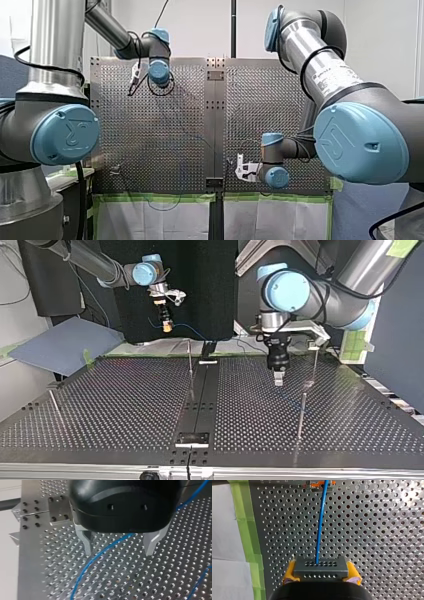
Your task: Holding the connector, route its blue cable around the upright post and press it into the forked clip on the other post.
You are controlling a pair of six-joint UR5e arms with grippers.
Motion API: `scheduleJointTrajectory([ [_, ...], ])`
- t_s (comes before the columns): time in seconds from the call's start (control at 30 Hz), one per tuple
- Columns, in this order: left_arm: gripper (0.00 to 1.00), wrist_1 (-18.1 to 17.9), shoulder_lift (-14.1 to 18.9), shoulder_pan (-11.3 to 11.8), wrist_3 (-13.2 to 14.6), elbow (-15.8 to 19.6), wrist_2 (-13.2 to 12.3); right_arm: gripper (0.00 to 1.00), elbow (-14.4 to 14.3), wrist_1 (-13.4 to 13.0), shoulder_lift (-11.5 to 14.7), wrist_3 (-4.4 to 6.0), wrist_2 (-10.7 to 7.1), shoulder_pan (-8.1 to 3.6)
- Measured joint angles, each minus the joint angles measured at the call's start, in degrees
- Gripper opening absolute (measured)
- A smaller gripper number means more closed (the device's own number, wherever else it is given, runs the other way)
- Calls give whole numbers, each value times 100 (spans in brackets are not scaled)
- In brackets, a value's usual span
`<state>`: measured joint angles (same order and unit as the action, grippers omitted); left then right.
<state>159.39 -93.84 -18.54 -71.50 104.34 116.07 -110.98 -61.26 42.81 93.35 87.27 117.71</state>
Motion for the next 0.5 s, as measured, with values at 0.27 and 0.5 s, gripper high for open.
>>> scheduleJointTrajectory([
  [0.27, 100, -45, -73, -108, 30, -113, -88, 0, 0, -14, 1, 2, -59, 10],
  [0.5, 100, 107, -101, -145, 19, -424, -78, 0, 0, -12, 2, 9, -66, 35],
])
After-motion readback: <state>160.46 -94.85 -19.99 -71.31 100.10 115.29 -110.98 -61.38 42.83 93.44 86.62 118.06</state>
